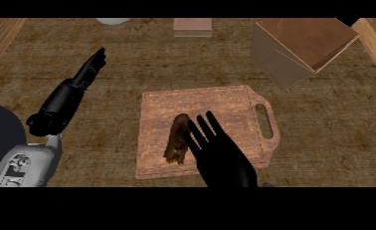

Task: Pick the bell pepper from the cutting board and place it in the cardboard box

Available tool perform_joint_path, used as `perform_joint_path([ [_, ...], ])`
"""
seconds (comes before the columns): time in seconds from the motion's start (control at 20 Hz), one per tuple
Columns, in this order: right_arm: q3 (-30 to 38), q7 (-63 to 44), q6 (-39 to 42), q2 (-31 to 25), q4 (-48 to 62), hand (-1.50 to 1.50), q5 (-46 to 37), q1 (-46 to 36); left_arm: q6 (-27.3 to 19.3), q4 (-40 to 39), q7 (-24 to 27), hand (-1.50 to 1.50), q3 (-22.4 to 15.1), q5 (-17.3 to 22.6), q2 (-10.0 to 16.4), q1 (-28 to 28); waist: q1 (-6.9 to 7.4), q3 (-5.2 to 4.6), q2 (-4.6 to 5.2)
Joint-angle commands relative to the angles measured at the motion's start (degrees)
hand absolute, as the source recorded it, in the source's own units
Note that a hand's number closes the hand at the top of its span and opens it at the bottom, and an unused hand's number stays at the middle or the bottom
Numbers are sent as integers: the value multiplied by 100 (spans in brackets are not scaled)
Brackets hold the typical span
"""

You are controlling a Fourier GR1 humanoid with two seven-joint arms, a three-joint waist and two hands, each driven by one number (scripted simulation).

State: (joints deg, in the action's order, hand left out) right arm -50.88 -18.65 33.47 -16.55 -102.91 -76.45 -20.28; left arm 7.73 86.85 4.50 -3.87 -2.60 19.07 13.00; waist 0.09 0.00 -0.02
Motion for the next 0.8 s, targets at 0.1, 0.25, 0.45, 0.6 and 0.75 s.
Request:
perform_joint_path([
  [0.1, 556, 620, -257, -35, 407, -150, -172, 1, 388, 107, -192, 0, 279, 132, 39, 11, 4, 0, 0],
  [0.25, 505, 706, -535, 77, 750, -150, -398, 243, 234, 187, -88, 0, 197, -187, -105, -90, 5, 0, -1],
  [0.45, 647, 1518, -855, -169, 980, 150, -338, -145, 302, 336, -280, 0, 261, -120, -113, 21, 27, 1, 1],
  [0.6, 333, 1576, -1132, 62, 973, 150, -653, -78, 337, 208, -62, 0, 338, -107, -170, -164, 16, 0, -1],
  [0.75, 367, 1790, -1947, 277, 1535, 150, -808, -120, 172, -106, 0, 0, 149, -388, -413, 128, 2, 1, 10],
])
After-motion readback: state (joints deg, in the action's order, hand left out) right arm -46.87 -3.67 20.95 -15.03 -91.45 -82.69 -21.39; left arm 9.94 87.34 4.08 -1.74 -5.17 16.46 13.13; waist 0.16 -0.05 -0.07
